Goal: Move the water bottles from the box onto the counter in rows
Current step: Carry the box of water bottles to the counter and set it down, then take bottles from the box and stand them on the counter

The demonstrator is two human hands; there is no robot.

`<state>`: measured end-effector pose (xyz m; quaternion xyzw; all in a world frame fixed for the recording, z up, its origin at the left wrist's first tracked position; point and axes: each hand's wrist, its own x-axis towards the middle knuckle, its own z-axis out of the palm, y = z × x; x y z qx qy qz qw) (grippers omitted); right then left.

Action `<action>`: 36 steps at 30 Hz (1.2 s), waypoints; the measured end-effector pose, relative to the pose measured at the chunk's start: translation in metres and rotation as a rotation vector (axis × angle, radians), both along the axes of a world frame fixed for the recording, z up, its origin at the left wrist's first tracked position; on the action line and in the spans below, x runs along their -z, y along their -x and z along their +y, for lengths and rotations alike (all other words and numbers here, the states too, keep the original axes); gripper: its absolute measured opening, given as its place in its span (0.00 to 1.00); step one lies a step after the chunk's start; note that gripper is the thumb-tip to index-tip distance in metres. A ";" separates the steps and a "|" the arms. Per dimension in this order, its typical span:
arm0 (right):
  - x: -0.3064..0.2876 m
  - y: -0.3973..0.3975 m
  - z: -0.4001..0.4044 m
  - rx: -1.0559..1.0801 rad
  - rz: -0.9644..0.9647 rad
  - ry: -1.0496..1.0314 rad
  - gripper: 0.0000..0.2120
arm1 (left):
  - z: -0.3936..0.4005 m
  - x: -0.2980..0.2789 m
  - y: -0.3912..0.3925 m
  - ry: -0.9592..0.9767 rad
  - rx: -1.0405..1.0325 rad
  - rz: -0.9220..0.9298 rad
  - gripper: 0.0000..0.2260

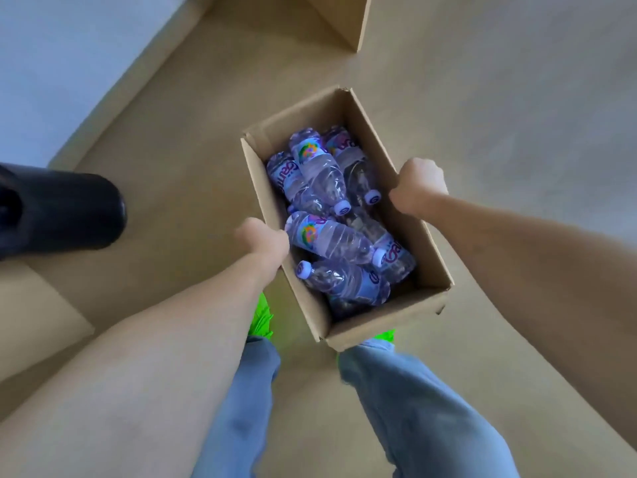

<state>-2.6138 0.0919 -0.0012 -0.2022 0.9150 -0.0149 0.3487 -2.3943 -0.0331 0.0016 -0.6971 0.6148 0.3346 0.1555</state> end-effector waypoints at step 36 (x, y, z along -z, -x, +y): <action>0.039 -0.076 0.064 0.271 -0.084 0.109 0.17 | 0.044 0.008 0.094 0.045 0.693 -0.051 0.27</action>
